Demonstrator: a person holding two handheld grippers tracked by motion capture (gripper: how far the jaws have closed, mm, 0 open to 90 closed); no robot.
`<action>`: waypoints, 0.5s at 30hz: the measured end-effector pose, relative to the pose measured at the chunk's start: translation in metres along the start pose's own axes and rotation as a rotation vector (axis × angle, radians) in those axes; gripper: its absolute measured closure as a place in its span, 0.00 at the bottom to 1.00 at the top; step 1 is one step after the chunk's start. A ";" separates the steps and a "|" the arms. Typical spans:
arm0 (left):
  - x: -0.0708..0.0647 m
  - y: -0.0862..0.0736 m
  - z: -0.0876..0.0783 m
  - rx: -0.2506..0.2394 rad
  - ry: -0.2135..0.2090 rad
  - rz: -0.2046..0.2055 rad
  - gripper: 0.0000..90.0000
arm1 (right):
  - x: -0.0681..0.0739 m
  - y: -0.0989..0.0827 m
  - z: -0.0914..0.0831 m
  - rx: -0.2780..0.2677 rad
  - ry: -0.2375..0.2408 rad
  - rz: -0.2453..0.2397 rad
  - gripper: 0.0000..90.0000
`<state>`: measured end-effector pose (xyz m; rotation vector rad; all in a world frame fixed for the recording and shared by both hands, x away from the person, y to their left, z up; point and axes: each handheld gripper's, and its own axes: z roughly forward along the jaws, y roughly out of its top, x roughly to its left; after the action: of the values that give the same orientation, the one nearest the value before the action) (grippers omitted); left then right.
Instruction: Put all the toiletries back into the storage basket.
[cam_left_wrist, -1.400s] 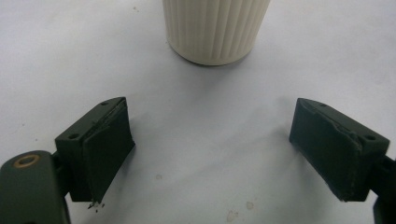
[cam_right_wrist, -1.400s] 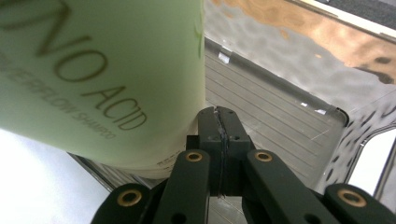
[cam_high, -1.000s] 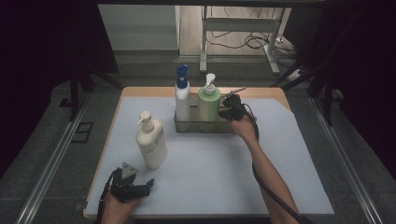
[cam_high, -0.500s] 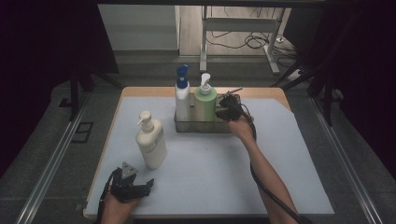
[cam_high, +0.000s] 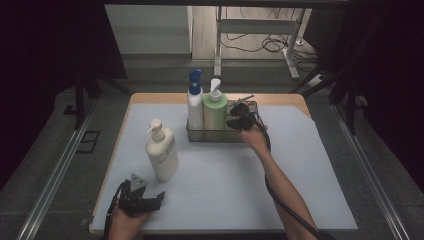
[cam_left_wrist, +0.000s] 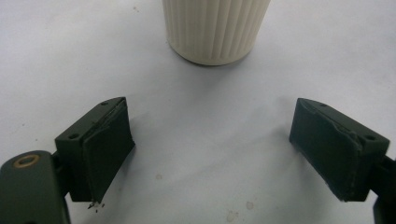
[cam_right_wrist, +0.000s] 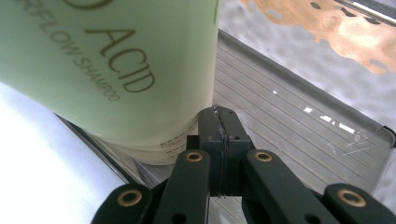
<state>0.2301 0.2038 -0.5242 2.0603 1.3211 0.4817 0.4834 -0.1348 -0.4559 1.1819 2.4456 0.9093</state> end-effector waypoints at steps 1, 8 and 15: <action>0.000 0.000 0.000 0.000 0.000 0.000 0.14 | 0.000 0.000 0.000 0.000 0.002 0.001 1.00; 0.000 0.000 0.000 0.001 -0.001 0.000 0.14 | 0.003 0.001 -0.001 0.002 -0.014 -0.004 1.00; 0.000 0.000 0.000 0.000 -0.001 0.000 0.14 | 0.002 0.001 -0.002 0.005 -0.011 -0.009 0.99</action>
<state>0.2301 0.2038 -0.5242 2.0601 1.3210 0.4804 0.4815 -0.1335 -0.4542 1.1730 2.4439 0.8919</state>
